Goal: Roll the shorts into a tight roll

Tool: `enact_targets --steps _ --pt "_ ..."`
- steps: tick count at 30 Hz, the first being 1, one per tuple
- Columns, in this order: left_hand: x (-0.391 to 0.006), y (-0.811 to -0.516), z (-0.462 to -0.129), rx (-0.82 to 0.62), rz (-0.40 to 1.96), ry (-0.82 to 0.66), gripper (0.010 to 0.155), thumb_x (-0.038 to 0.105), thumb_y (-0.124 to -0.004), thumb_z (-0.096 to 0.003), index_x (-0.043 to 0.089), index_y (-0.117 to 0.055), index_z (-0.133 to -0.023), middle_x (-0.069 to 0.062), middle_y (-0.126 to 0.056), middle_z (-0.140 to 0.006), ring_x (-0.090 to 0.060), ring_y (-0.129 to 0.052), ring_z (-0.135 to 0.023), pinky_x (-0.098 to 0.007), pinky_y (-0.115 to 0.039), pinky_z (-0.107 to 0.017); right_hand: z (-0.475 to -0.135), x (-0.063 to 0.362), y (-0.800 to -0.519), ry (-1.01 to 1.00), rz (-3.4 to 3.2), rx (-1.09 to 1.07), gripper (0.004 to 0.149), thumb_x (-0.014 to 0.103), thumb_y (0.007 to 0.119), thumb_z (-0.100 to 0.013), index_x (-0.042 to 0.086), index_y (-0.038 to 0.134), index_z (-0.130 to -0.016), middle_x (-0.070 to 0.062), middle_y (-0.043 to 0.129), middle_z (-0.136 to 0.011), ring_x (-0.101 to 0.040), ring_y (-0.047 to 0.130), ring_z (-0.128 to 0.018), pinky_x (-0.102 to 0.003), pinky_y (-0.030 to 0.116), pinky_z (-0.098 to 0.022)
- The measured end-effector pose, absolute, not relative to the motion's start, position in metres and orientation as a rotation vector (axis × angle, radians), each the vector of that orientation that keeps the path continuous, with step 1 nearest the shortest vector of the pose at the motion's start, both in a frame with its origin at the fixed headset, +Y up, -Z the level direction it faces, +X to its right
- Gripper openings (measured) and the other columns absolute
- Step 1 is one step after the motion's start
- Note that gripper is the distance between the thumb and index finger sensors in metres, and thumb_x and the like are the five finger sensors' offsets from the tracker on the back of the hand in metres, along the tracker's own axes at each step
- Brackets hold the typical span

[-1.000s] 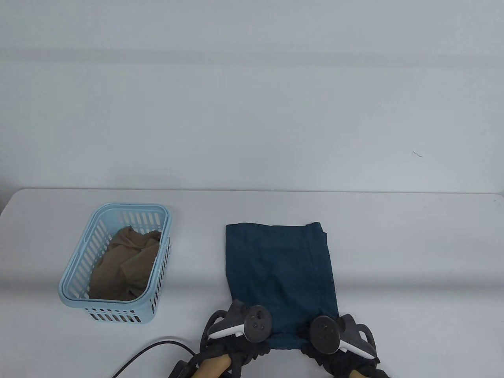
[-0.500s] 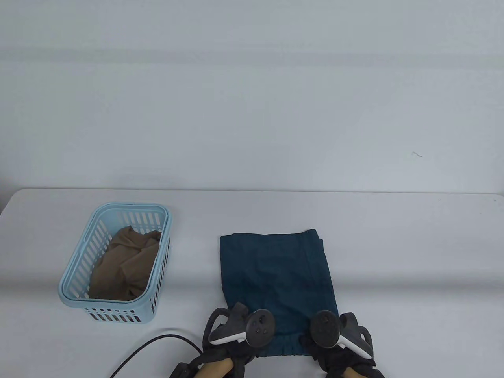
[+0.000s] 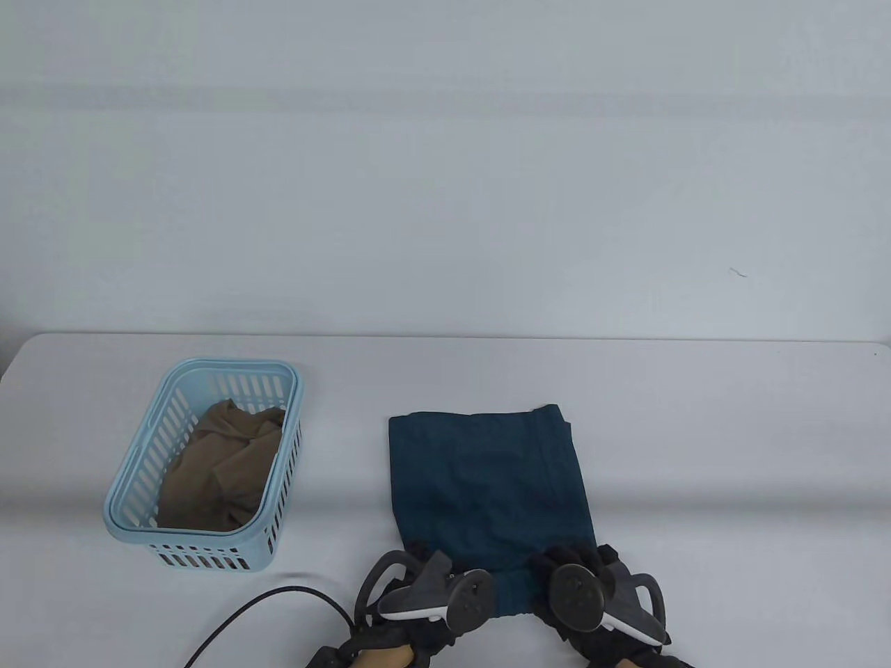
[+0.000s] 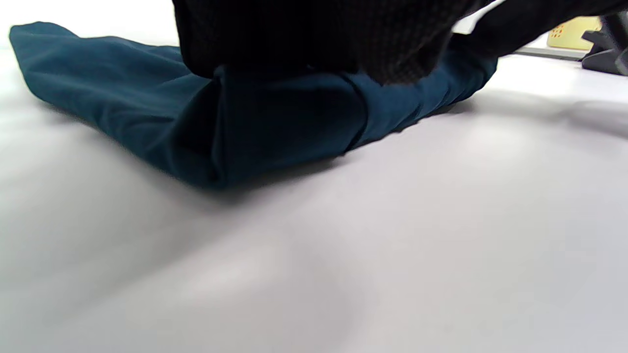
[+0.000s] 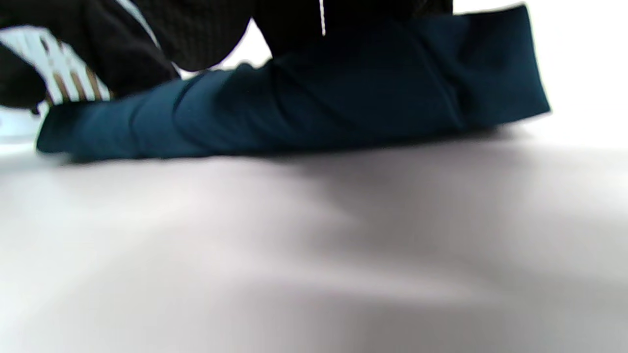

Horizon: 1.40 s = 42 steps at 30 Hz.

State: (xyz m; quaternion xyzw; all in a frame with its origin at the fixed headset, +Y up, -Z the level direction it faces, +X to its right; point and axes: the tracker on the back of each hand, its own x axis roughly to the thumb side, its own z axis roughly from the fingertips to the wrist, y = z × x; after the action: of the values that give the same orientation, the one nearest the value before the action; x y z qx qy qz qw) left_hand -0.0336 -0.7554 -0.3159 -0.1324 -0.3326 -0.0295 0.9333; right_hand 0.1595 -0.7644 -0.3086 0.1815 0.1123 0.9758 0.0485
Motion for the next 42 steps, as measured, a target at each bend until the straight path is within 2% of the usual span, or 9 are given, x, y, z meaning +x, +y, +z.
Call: enact_targets --steps 3,8,11,14,24,34,37,39,42 --pt "-0.032 -0.762 -0.318 -0.271 -0.105 -0.679 0.061 0.036 -0.076 -0.0483 0.016 -0.058 -0.103 -0.017 -0.062 -0.109 -0.043 -0.070 -0.097 -0.075 -0.039 -0.068 -0.310 0.157 -0.773 0.464 3.027 0.561 0.072 0.043 0.070 -0.048 0.016 0.042 -0.108 -0.015 0.044 -0.111 -0.043 0.040 -0.101 -0.073 0.024 -0.069" --pt "-0.030 -0.771 -0.317 -0.368 -0.100 -0.652 0.072 0.037 -0.075 -0.0486 0.013 -0.040 -0.106 -0.020 -0.046 -0.111 -0.045 -0.060 -0.099 -0.075 -0.036 -0.068 -0.310 0.154 -0.773 0.407 3.045 0.552 0.068 0.037 0.073 -0.048 0.016 0.045 -0.107 -0.014 0.048 -0.110 -0.042 0.045 -0.100 -0.072 0.027 -0.070" --pt "-0.028 -0.775 -0.317 -0.344 -0.114 -0.643 0.070 0.034 -0.074 -0.0493 0.011 -0.037 -0.105 -0.021 -0.044 -0.108 -0.045 -0.059 -0.096 -0.073 -0.038 -0.068 -0.309 0.154 -0.775 0.351 3.063 0.555 0.067 0.036 0.073 -0.048 0.016 0.047 -0.106 -0.014 0.051 -0.108 -0.041 0.048 -0.100 -0.072 0.028 -0.070" --pt "-0.028 -0.773 -0.317 -0.259 -0.170 -0.685 0.066 0.033 -0.073 -0.0491 0.012 -0.042 -0.104 -0.020 -0.053 -0.106 -0.042 -0.067 -0.093 -0.071 -0.044 -0.068 -0.310 0.155 -0.775 0.351 3.049 0.559 0.064 0.036 0.070 -0.049 0.016 0.049 -0.106 -0.014 0.053 -0.108 -0.041 0.050 -0.099 -0.072 0.028 -0.070" --pt "-0.045 -0.757 -0.327 -0.300 0.090 -0.635 0.055 0.029 -0.066 -0.0519 0.011 -0.061 -0.104 -0.019 -0.081 -0.099 -0.035 -0.091 -0.085 -0.072 -0.051 -0.067 -0.322 0.172 -0.771 0.457 2.745 0.387 0.056 0.038 0.057 -0.050 0.015 0.065 -0.101 -0.014 0.067 -0.102 -0.042 0.057 -0.096 -0.074 0.030 -0.068" --pt "-0.042 -0.761 -0.326 -0.318 0.114 -0.653 0.051 0.024 -0.058 -0.0512 0.012 -0.066 -0.100 -0.014 -0.092 -0.086 -0.029 -0.098 -0.069 -0.073 -0.052 -0.066 -0.323 0.174 -0.769 0.525 2.734 0.366 0.052 0.041 0.055 -0.050 0.015 0.078 -0.089 -0.011 0.081 -0.085 -0.040 0.071 -0.081 -0.074 0.033 -0.068" --pt "-0.043 -0.764 -0.326 -0.336 0.157 -0.645 0.050 0.024 -0.057 -0.0513 0.013 -0.066 -0.099 -0.013 -0.091 -0.083 -0.028 -0.097 -0.065 -0.072 -0.053 -0.066 -0.322 0.173 -0.768 0.476 2.783 0.346 0.051 0.043 0.056 -0.050 0.016 0.081 -0.085 -0.010 0.085 -0.080 -0.038 0.076 -0.077 -0.074 0.032 -0.067" --pt "-0.045 -0.761 -0.327 -0.325 0.168 -0.637 0.050 0.025 -0.059 -0.0520 0.014 -0.066 -0.101 -0.014 -0.091 -0.086 -0.030 -0.096 -0.069 -0.072 -0.051 -0.067 -0.320 0.172 -0.768 0.441 2.805 0.332 0.051 0.043 0.056 -0.050 0.016 0.082 -0.084 -0.010 0.086 -0.079 -0.037 0.077 -0.077 -0.074 0.032 -0.067" --pt "-0.049 -0.746 -0.322 -0.194 0.179 -0.680 0.052 0.031 -0.070 -0.0504 0.016 -0.066 -0.100 -0.017 -0.074 -0.103 -0.038 -0.084 -0.088 -0.074 -0.047 -0.067 -0.319 0.171 -0.768 0.393 2.846 0.300 0.050 0.043 0.055 -0.050 0.017 0.082 -0.083 -0.009 0.087 -0.078 -0.037 0.078 -0.076 -0.074 0.033 -0.067"
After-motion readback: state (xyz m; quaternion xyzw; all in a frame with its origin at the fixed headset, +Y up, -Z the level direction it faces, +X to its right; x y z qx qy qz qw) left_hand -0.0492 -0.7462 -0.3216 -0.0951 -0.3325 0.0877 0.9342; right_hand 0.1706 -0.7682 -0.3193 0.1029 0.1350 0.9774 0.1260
